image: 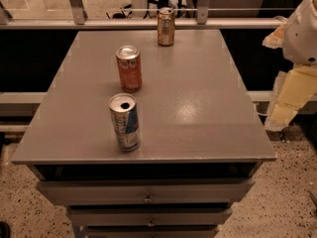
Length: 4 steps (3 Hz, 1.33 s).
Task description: Pick orange can
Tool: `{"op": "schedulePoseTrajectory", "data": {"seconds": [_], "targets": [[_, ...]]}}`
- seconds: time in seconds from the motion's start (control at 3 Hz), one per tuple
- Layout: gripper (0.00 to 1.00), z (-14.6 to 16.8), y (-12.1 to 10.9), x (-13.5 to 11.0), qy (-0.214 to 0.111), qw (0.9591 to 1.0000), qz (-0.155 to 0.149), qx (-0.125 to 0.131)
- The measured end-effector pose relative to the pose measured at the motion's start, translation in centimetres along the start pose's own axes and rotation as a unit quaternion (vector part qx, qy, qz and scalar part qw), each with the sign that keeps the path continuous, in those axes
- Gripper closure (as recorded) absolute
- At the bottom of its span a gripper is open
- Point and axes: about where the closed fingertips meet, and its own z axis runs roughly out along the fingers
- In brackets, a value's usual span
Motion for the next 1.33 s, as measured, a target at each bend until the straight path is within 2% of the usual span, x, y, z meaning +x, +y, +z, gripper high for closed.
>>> {"op": "schedulePoseTrajectory", "data": {"seconds": [0.33, 0.67, 1.0, 1.33], "targets": [[0.0, 0.0, 0.0, 0.0, 0.0, 1.0, 0.0, 0.0], [0.0, 1.4, -1.6, 0.1, -0.008, 0.9999, -0.002, 0.015], [0.0, 6.4, -9.0, 0.2, -0.047, 0.9968, 0.014, 0.062], [0.0, 10.8, -17.2, -0.8, -0.116, 0.9872, 0.047, 0.099]]}}
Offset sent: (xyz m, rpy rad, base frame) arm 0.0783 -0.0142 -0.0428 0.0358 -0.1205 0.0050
